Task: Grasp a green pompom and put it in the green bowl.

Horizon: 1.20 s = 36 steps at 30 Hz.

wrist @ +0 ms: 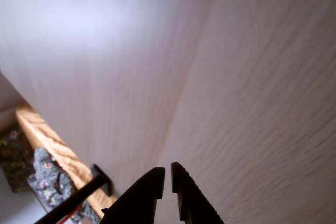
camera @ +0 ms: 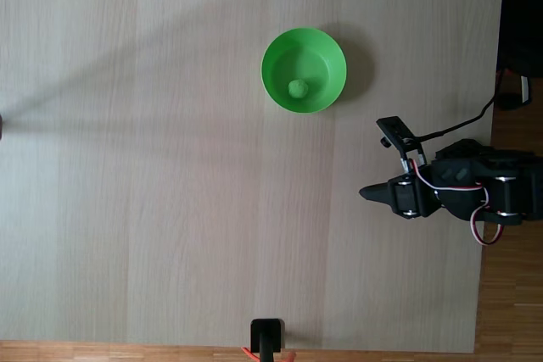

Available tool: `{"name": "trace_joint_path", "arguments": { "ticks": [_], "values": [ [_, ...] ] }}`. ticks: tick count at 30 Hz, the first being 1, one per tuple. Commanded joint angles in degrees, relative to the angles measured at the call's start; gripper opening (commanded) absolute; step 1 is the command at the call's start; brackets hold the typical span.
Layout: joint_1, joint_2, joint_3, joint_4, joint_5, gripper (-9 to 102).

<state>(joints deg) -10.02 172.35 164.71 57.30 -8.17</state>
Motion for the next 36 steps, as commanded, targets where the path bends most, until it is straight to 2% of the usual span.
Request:
{"name": "trace_joint_path", "arguments": {
  "ticks": [1, 11, 19, 36],
  "values": [
    [-0.18, 3.43, 2.11, 0.0, 0.35, 0],
    [0.79, 9.84, 7.47, 0.09, 3.34, 0],
    [6.59, 14.85, 9.05, 0.18, 3.43, 0],
    [6.59, 19.78, 9.76, 4.04, 2.99, 0]
  ]
}}
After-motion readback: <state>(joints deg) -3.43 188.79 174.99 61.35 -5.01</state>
